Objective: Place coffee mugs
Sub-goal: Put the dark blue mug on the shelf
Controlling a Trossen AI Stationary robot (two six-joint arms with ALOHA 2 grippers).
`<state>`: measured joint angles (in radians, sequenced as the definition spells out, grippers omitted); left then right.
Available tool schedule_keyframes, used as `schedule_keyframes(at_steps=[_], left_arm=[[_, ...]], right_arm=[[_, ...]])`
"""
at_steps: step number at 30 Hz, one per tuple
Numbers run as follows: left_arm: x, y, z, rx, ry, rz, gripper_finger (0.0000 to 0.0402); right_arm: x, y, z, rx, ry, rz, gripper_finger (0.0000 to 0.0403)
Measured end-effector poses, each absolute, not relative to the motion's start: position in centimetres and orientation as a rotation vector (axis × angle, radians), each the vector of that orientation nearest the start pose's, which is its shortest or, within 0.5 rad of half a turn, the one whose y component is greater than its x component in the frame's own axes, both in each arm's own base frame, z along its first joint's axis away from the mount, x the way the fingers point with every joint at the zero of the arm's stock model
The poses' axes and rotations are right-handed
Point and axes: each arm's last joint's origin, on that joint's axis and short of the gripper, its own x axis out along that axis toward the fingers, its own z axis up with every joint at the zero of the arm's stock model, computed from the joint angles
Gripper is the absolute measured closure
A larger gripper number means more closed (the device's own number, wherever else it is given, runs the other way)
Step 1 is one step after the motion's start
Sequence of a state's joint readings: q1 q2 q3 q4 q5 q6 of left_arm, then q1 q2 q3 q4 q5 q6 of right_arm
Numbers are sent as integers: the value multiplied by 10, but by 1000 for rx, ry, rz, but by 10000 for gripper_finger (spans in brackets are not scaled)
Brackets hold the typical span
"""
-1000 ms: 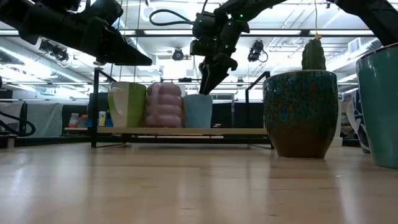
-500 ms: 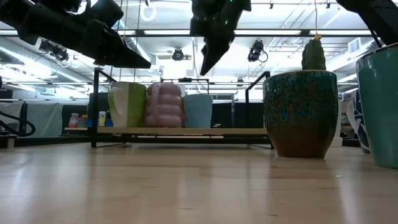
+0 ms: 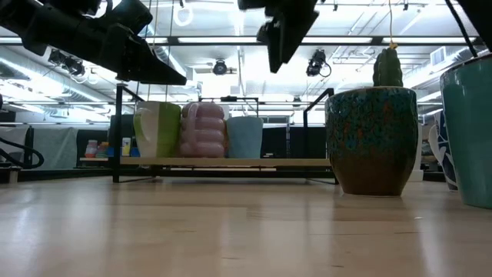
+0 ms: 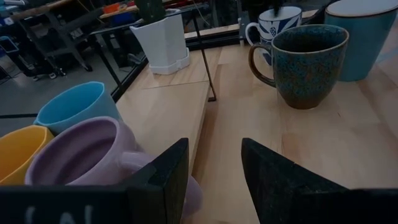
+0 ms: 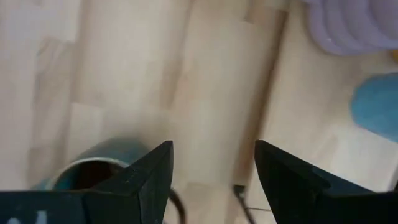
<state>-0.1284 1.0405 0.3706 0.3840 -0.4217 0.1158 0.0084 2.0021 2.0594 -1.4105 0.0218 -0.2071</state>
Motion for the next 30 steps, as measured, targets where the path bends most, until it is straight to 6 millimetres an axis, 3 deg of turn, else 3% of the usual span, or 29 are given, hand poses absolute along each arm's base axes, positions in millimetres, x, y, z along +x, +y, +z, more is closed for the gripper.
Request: schedule_keyframes(at_steps=[8, 12, 18, 25, 30], left_arm=[[206, -15, 199, 194, 302, 275, 246], [206, -15, 199, 194, 301, 275, 246], [206, -15, 199, 193, 298, 275, 246], [206, -14, 199, 201, 297, 275, 246], [206, -14, 200, 199, 290, 275, 246]], right_arm=[[383, 60, 327, -175, 1353, 142, 173], [378, 81, 318, -147, 1395, 128, 174], [371, 98, 292, -79, 1501, 131, 186], [364, 117, 279, -36, 1536, 93, 200], [359, 119, 262, 45, 1591, -6, 200]])
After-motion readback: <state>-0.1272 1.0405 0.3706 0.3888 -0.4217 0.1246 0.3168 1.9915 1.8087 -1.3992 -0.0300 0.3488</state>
